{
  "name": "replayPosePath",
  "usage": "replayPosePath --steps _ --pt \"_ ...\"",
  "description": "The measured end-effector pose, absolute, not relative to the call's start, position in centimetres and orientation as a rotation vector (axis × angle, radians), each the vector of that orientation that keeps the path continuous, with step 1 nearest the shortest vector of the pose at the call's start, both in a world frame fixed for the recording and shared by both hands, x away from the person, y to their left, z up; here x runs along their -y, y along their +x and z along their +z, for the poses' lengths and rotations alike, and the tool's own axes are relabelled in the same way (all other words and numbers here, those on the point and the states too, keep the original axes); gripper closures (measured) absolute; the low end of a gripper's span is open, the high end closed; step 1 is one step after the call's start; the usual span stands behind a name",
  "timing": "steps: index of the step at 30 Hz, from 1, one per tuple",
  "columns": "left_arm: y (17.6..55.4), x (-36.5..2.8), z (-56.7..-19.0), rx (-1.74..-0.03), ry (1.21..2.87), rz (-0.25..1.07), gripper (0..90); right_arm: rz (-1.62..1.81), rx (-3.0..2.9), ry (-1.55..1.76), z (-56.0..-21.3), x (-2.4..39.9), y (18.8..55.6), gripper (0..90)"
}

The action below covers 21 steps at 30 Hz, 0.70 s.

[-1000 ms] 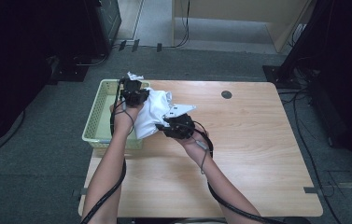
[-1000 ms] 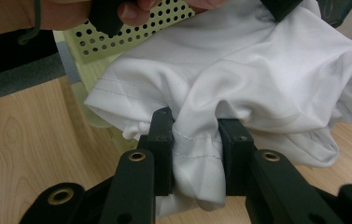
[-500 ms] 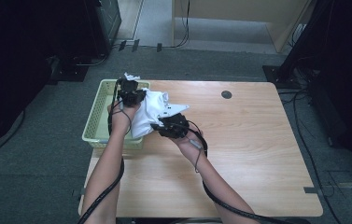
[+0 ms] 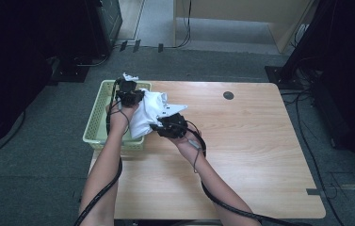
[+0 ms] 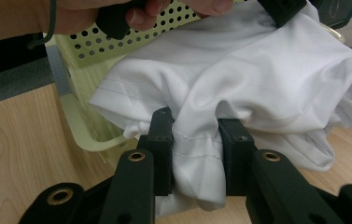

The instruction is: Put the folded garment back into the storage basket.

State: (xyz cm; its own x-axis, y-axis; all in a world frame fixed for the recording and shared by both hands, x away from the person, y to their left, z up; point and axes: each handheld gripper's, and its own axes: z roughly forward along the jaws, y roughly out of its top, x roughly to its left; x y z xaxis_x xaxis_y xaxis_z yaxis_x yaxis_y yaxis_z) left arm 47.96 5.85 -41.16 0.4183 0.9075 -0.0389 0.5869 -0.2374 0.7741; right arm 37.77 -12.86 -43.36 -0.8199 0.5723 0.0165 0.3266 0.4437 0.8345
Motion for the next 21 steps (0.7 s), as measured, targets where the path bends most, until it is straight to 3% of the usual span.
replayPosePath --steps 21 --pt "48.3 -7.0 -41.6 -1.283 1.932 0.579 82.8 1.311 -2.463 0.76 -44.2 10.8 38.8 71.7"
